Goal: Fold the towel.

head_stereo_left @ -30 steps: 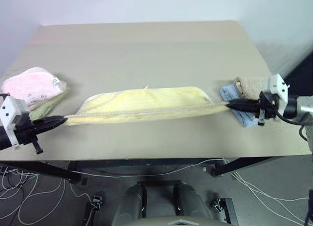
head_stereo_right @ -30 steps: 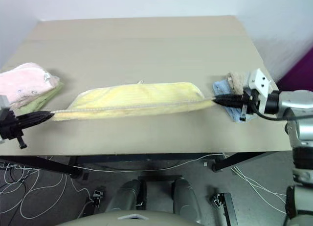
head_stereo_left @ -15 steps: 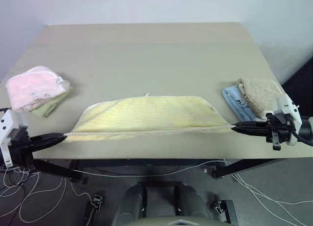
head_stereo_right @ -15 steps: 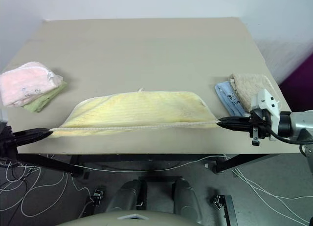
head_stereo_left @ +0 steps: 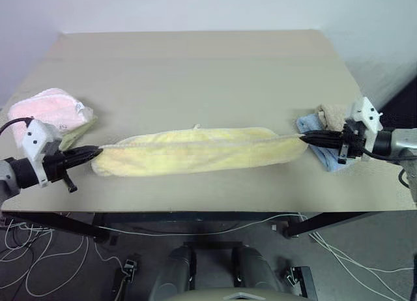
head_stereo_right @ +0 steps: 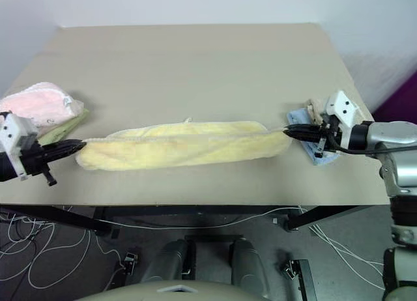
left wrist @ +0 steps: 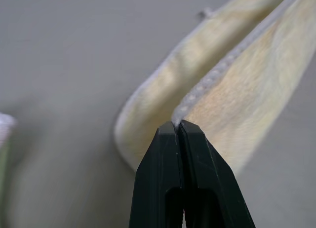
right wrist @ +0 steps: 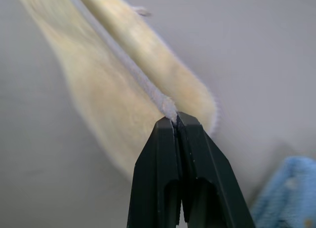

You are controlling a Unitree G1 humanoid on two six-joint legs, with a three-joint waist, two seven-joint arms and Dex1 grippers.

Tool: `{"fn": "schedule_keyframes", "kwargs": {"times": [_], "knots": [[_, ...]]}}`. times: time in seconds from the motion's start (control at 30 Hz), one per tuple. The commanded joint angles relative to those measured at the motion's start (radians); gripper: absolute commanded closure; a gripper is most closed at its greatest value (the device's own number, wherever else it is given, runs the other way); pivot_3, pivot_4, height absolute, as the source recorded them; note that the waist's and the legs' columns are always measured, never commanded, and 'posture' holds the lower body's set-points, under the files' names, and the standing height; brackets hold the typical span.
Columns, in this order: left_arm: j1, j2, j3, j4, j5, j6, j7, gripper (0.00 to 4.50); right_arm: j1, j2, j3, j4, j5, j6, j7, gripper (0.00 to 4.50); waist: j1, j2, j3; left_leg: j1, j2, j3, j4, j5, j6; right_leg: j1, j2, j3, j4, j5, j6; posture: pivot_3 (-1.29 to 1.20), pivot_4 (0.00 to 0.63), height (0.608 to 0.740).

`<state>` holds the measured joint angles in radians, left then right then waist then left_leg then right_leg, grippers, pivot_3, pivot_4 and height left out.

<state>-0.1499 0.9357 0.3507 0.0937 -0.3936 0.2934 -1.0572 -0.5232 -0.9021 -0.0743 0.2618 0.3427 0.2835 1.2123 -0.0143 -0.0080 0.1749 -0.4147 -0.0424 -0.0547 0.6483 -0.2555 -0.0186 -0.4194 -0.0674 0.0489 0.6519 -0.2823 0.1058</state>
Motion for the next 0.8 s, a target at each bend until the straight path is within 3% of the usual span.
{"fn": "schedule_keyframes", "kwargs": {"times": [0.03,0.37,0.6,0.63,0.8], "knots": [[-0.081,-0.018,-0.068,0.101,0.092,-0.099,0.048,4.5,-0.116,0.046,0.045,0.15,-0.081,-0.09,-0.022,4.47,-0.001,0.0,0.0,0.0,0.0,0.0,0.0,0.0,0.0,0.0,0.001,0.0,0.0,0.0,0.0,0.0,0.15,0.74],[-0.286,-0.09,-0.189,0.399,0.248,-0.3,0.158,4.5,-0.341,0.164,0.113,0.558,-0.228,-0.284,-0.085,4.47,-0.002,0.0,0.0,-0.003,0.0,0.001,0.001,0.0,0.0,-0.004,0.003,0.001,0.002,0.0,0.0,0.0,0.15,0.74],[-0.322,-0.126,-0.221,0.48,0.27,-0.345,0.166,4.5,-0.385,0.199,0.111,0.67,-0.262,-0.335,-0.091,4.47,-0.004,0.0,0.0,-0.003,0.0,0.001,0.002,0.001,0.0,-0.005,0.003,0.001,0.004,0.0,0.0,0.0,0.15,0.74],[-0.321,-0.128,-0.221,0.482,0.269,-0.346,0.164,4.28,-0.385,0.201,0.11,0.672,-0.262,-0.337,-0.086,4.49,-0.004,0.0,0.0,-0.003,0.0,0.001,0.002,0.001,-0.001,-0.005,0.003,0.001,0.004,0.0,0.0,0.0,0.15,0.74],[-0.311,-0.127,-0.207,0.484,0.243,-0.311,0.144,2.89,-0.379,0.201,0.099,0.676,-0.259,-0.344,-0.092,3.22,-0.005,0.0,0.0,-0.003,0.0,0.001,0.002,0.001,-0.001,-0.005,0.003,0.001,0.005,0.0,0.0,0.0,0.15,0.74]]}}
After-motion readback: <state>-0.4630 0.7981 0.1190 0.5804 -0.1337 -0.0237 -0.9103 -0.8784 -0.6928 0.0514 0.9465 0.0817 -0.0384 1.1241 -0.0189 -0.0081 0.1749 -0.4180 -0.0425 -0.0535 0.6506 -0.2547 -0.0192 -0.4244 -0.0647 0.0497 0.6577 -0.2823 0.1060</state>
